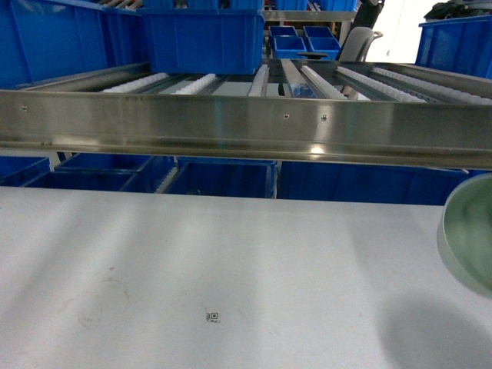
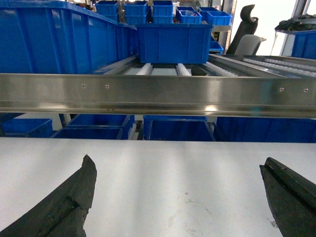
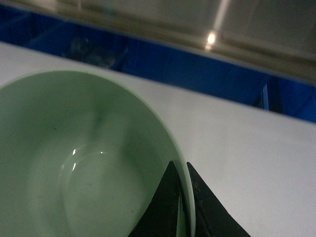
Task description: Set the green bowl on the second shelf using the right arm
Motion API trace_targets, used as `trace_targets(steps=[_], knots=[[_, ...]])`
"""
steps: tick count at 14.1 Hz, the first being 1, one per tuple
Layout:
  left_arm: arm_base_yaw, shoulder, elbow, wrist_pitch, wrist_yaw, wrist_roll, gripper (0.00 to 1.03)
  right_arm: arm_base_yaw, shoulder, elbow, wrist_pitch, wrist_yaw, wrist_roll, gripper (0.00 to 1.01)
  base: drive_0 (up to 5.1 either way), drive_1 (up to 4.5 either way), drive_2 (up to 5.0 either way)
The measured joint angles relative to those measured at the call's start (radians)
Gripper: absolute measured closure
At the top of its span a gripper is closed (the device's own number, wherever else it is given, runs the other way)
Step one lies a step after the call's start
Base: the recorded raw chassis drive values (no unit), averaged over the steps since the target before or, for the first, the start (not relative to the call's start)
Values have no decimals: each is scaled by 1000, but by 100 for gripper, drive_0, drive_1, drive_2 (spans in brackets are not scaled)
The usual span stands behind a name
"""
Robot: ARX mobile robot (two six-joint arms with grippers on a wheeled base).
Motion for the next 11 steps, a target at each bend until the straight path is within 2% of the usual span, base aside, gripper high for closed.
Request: trace_targets(steps=[6,8,11], knots=[[0,0,0,0,0,0,5,42,-159,-6,-26,8,47,99,0,0,0],[0,0,0,0,0,0,5,54,-240,-11,-43,13,73,99,0,0,0],[0,0,0,0,0,0,5,59,-464,-33,-105,26,131,99,0,0,0]])
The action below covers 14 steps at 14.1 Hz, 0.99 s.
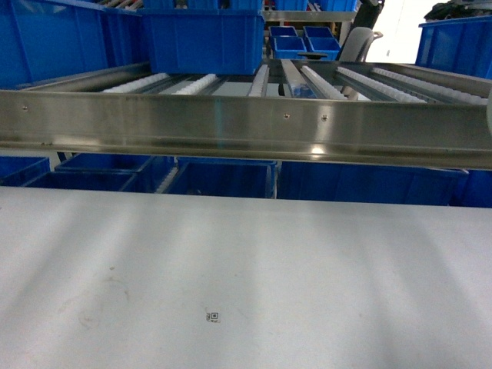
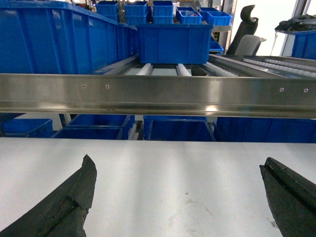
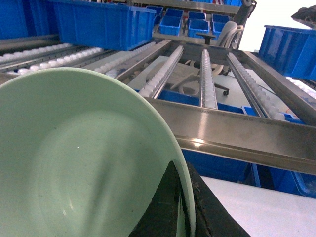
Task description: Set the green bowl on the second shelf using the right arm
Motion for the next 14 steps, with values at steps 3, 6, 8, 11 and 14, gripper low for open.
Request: trace_targets(steps=[3,6,8,11,14], knots=[[0,0,0,0,0,0,5,26,-251,-74,-140,39,61,99,0,0,0],[0,0,0,0,0,0,5,87,-475,-130,-281,87,92,99,0,0,0],[0,0,0,0,0,0,5,226,-622,-198,-359,220,119,99,0,0,0],[0,0,0,0,0,0,5,236,-644,-211,-363,254,119,99,0,0,0],[0,0,0,2,3,0,5,235,-642,-211,-365,260,119,99,0,0,0]])
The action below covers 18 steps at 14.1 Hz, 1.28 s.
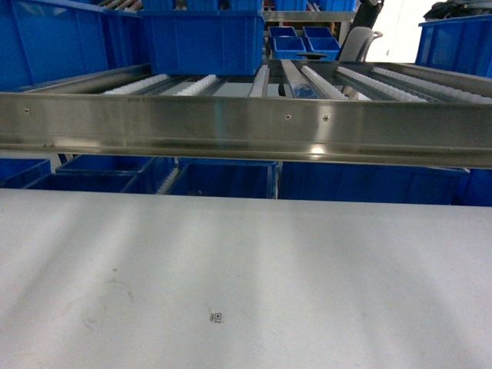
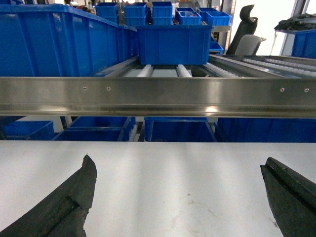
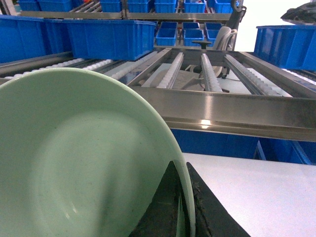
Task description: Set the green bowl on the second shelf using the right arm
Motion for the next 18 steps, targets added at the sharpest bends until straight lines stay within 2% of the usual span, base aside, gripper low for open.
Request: trace_targets(steps=[18], knots=[[0,0,0,-1,-3,0,5,0,0,0,1,1,0,99,-492,254,254]])
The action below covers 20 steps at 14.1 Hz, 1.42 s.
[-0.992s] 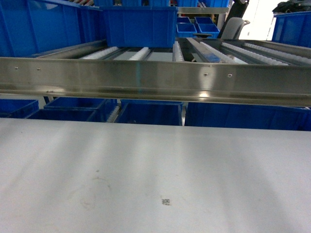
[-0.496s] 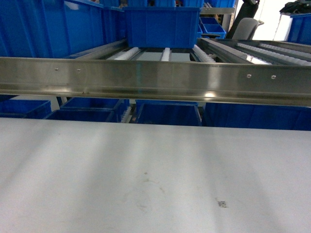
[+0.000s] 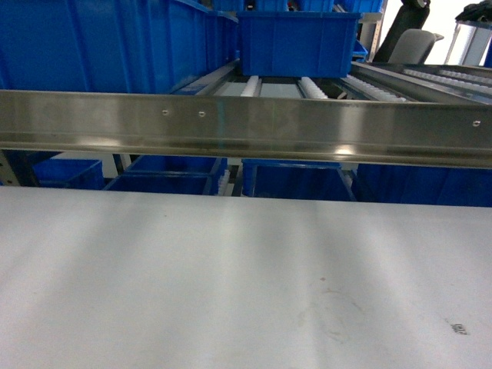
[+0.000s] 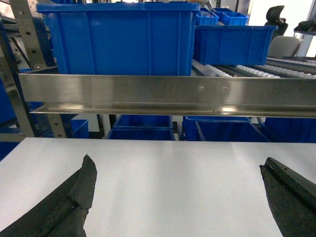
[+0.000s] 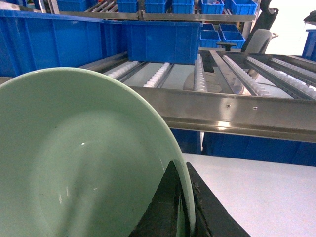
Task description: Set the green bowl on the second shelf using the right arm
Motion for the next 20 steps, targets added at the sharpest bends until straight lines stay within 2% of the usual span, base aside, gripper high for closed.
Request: trace_targets(steps=[20], knots=[[0,0,0,0,0,0,5,0,0,0,1,-3,0,99,-502,243,243]])
